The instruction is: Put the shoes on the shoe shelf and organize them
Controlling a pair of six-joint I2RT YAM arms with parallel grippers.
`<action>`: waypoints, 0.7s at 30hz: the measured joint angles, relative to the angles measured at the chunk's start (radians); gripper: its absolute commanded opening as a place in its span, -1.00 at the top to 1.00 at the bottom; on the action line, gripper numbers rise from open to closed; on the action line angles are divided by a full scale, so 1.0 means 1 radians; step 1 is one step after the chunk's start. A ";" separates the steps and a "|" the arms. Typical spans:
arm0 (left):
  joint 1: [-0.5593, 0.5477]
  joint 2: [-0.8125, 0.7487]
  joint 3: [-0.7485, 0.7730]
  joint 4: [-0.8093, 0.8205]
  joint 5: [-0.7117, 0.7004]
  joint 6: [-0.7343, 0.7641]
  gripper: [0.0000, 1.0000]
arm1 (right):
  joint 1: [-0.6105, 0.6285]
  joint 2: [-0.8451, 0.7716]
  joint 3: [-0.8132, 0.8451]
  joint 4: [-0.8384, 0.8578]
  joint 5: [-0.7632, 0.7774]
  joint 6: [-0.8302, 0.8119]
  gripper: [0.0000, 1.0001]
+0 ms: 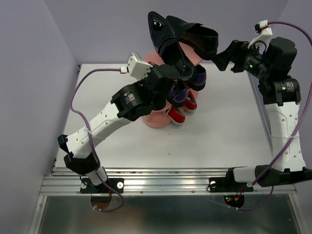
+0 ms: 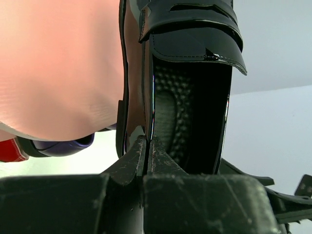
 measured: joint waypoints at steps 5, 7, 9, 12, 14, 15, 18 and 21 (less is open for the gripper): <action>0.008 0.016 0.000 -0.028 0.007 -0.035 1.00 | 0.000 -0.016 -0.017 0.004 0.000 0.000 -1.00; 0.014 0.022 0.000 -0.034 0.010 -0.044 1.00 | 0.000 -0.020 -0.017 0.005 0.000 0.000 -1.00; 0.023 0.028 0.000 -0.037 0.014 -0.052 1.00 | 0.000 -0.023 -0.019 0.008 0.000 0.000 -1.00; 0.039 0.036 0.000 -0.044 0.028 -0.067 1.00 | 0.000 -0.026 -0.026 0.013 0.000 0.000 -1.00; 0.053 0.036 0.000 -0.044 0.045 -0.077 0.92 | 0.000 -0.026 -0.031 0.014 0.000 0.000 -1.00; 0.060 0.036 -0.003 -0.043 0.057 -0.081 0.84 | 0.000 -0.026 -0.031 0.014 0.000 0.000 -1.00; 0.079 0.035 -0.013 -0.027 0.088 -0.093 0.53 | 0.000 -0.026 -0.031 0.014 0.000 0.000 -1.00; 0.100 0.034 -0.028 0.005 0.108 -0.098 0.30 | 0.000 -0.026 -0.032 0.017 0.000 0.000 -1.00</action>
